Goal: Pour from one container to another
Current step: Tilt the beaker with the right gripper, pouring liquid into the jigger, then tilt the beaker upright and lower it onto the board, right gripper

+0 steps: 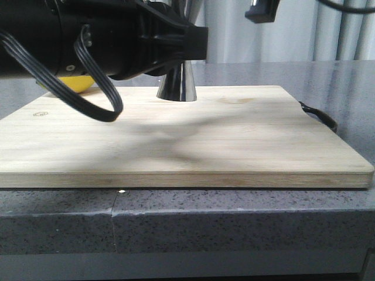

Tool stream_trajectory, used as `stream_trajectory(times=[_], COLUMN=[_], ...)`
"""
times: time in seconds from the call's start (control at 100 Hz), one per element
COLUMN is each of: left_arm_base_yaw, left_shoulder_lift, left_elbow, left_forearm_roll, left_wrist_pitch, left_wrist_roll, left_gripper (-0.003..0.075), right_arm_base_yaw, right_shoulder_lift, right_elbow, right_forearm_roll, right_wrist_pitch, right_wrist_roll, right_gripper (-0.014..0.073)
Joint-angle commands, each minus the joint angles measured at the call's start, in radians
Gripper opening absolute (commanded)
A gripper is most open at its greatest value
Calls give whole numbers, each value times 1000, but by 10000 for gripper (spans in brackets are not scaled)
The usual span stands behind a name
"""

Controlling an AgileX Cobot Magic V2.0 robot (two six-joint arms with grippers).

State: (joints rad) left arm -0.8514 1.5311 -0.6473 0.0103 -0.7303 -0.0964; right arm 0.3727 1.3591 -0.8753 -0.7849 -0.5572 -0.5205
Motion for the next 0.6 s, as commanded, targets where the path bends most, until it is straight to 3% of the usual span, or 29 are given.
stream_trajectory(times=[0.0, 0.12, 0.31, 0.43, 0.59], left_arm_base_yaw=[1, 1, 1, 1, 10], left_shoulder_lift=[-42, -42, -42, -42, -42], left_elbow=[-25, -25, -25, -25, -25], left_forearm_roll=[-10, -10, -10, -10, -10], left_wrist_pitch=[-111, -112, -112, -114, -114], left_wrist_roll=[-4, -4, -4, -4, -4], left_gripper=[-19, -19, -19, -20, -19], right_arm_base_yaw=[-1, -4, -26, -59, -92], right_shoulder_lift=[-56, -88, -80, -51, 8], right_elbow=[-36, -36, -34, 3, 95], right_forearm_roll=[41, 138, 390, 397, 401], right_wrist_pitch=[-28, 46, 181, 135, 6], right_wrist_roll=[148, 363, 530, 649, 687], right_gripper=[150, 150, 150, 150, 150])
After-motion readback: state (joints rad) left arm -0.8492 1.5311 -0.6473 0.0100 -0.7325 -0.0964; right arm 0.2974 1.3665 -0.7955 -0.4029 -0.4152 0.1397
